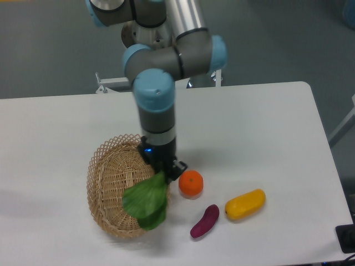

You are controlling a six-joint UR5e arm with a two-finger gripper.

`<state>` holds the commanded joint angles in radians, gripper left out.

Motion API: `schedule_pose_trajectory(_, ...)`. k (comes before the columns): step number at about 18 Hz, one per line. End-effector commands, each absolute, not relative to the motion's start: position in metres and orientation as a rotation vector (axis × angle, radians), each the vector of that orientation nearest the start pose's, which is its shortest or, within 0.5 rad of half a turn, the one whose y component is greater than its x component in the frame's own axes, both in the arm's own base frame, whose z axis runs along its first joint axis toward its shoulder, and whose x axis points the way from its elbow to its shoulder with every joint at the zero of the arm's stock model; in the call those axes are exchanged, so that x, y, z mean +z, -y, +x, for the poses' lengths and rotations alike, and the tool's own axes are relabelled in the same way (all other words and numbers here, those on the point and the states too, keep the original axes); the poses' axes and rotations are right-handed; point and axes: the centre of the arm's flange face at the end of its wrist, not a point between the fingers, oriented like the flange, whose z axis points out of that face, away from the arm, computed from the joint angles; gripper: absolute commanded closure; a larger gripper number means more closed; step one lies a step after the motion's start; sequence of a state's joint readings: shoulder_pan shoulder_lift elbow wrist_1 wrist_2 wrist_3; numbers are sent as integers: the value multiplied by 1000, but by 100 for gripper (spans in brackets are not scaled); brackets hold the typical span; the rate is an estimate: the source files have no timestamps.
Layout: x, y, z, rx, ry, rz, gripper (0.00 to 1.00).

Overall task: Pick up the green vegetable from the basket
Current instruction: 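Lift the bok choy out of the basket and carry it sideways, then hold the bok choy above the table beside the yellow mango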

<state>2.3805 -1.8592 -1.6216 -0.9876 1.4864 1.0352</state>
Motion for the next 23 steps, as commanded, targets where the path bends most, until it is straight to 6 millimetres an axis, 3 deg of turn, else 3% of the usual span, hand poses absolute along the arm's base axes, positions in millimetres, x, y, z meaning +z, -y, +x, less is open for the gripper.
schedule_pose_trajectory(5, 395, -498, -395, 198, -371, -2914, 60)
schedule_pose_trajectory(10, 400, -475, -420, 174, -426, -2931, 60)
schedule_pose_trajectory(15, 403, -461, -432, 181, -442, -2934, 60)
schedule_pose_trajectory(23, 403, -458, -435, 182, -447, -2936, 60)
